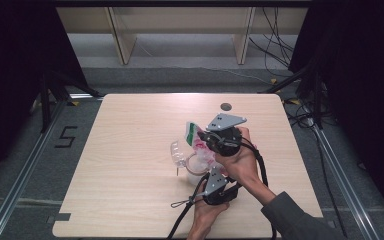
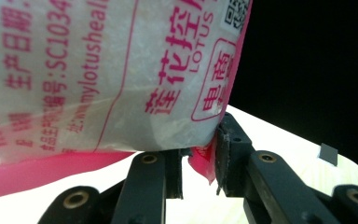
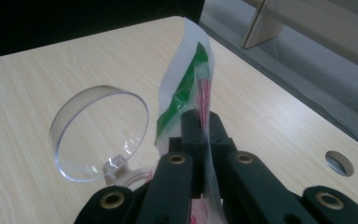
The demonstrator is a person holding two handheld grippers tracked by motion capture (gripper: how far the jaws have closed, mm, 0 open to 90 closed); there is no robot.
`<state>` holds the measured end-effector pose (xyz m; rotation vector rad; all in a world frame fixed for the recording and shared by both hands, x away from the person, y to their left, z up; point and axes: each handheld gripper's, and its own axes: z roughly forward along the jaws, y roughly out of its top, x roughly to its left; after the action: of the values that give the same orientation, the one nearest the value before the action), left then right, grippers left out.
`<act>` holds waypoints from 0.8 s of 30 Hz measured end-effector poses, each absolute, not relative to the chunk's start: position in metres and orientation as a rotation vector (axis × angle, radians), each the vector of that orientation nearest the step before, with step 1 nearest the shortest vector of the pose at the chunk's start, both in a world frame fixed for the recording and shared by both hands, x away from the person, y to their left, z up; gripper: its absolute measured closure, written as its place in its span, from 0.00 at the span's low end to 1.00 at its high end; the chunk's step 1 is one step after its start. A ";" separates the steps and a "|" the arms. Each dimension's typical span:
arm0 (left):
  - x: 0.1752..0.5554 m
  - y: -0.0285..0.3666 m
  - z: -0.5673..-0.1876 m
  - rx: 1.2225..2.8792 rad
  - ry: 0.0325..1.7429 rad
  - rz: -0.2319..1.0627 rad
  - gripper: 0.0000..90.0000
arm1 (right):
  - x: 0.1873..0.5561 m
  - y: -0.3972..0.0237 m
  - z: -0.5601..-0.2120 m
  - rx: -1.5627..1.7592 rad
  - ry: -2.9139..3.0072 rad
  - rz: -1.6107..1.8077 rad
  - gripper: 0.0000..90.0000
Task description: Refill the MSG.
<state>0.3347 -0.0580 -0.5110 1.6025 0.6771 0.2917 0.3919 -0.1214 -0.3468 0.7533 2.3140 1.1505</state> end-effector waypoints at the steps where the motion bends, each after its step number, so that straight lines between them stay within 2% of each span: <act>1: 0.335 -0.058 -0.511 1.604 0.679 0.292 0.82 | 0.392 -0.122 -0.347 0.747 2.312 1.139 1.00; 24: 0.335 -0.057 -0.510 1.596 0.678 0.290 0.82 | 0.390 -0.118 -0.347 0.748 2.318 1.151 1.00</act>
<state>0.3348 -0.0567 -0.5099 1.5960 0.6779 0.2900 0.3904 -0.1183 -0.3466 0.7481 2.3182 1.1511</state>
